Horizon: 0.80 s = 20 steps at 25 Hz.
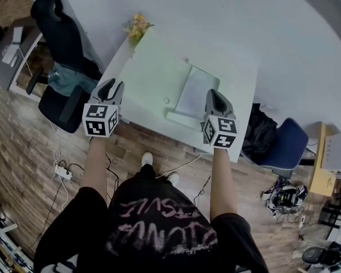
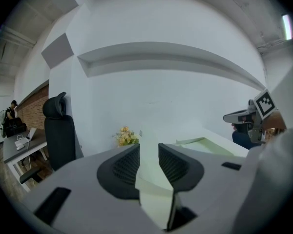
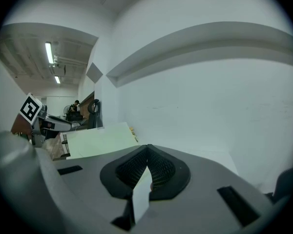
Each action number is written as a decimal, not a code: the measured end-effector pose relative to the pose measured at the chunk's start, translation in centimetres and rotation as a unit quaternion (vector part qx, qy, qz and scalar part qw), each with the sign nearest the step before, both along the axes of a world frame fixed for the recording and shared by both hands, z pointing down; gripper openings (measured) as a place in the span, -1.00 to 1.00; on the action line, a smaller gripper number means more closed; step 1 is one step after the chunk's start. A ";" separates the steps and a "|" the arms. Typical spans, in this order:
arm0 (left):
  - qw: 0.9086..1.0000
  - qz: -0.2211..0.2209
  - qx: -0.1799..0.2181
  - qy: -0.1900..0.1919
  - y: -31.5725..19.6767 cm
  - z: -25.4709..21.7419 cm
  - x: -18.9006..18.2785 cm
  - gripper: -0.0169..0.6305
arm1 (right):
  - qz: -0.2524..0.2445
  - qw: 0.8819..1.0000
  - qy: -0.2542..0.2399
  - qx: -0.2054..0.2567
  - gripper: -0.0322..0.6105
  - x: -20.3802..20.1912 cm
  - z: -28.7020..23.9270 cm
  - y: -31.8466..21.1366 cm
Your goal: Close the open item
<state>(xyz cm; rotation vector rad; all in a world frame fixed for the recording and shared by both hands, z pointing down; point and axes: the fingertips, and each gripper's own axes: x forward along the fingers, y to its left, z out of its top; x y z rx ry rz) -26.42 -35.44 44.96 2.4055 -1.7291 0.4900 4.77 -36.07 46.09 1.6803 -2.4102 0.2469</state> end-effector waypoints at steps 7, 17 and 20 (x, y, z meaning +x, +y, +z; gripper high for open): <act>1.000 0.001 -0.018 0.000 -0.5 1.2 -0.8 -0.43 | 0.003 1.000 0.005 -0.007 -0.87 -0.3 0.7 -0.2; 0.999 0.014 -0.048 -0.007 -0.8 3.1 -0.4 -0.48 | 0.016 1.000 0.011 -0.017 -0.87 0.4 1.4 0.4; 0.999 0.011 -0.048 -0.002 -0.9 3.3 -0.2 -0.49 | 0.023 0.999 0.009 -0.020 -0.87 1.0 1.7 0.7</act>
